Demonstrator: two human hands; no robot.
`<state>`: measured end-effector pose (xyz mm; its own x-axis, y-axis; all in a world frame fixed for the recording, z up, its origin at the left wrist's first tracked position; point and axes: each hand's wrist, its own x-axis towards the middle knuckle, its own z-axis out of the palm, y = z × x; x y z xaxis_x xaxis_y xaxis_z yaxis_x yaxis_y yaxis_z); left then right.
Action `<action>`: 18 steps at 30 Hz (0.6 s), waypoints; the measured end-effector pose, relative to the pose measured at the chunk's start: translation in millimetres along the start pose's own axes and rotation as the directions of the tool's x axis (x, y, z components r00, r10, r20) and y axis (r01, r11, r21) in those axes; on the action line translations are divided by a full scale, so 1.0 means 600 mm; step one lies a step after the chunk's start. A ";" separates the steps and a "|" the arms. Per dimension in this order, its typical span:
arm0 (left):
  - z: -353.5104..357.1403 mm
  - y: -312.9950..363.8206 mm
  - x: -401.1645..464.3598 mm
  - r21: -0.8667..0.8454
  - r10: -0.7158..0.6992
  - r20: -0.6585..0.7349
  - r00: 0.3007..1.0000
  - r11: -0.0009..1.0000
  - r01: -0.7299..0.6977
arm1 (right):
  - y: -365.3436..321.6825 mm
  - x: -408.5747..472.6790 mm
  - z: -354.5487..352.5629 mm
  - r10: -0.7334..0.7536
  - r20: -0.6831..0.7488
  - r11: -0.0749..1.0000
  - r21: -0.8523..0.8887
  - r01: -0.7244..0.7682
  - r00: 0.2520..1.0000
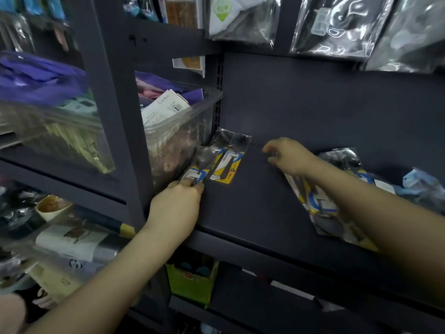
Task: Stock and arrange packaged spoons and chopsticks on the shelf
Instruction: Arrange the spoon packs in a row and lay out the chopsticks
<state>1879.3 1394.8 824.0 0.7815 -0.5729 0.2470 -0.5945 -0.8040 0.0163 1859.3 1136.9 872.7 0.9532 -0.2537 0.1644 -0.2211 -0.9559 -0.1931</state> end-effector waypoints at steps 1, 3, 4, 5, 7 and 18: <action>-0.002 0.000 0.002 -0.017 0.013 0.003 1.000 1.000 -0.013 | 0.019 -0.008 -0.004 0.050 0.028 0.998 -0.037 -0.049 0.998; -0.007 -0.002 0.008 -0.069 0.026 0.008 1.000 0.997 -0.025 | 0.041 -0.024 -0.009 0.156 0.080 0.988 -0.006 -0.156 0.985; -0.010 -0.001 0.010 -0.114 0.028 0.001 1.000 0.993 -0.028 | 0.048 -0.028 -0.009 0.186 0.104 0.982 0.023 -0.189 0.977; -0.013 0.001 0.012 -0.166 0.032 -0.018 0.999 0.986 -0.035 | 0.052 -0.027 -0.007 0.204 0.124 0.977 0.036 -0.210 0.971; -0.019 0.011 0.013 -0.254 0.067 -0.093 0.993 0.963 -0.088 | 0.052 -0.015 -0.002 0.242 0.159 0.970 0.000 -0.245 0.957; -0.032 0.095 0.012 -0.649 0.095 -0.073 0.993 0.751 -0.120 | 0.018 0.044 -0.040 0.143 -0.148 0.699 0.715 0.006 0.979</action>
<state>1847.6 1347.8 845.2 0.7055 -0.6338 0.3172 -0.6629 -0.4317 0.6118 1877.0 1116.6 898.2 0.8708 -0.4066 0.2765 -0.0010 -0.5637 -0.8260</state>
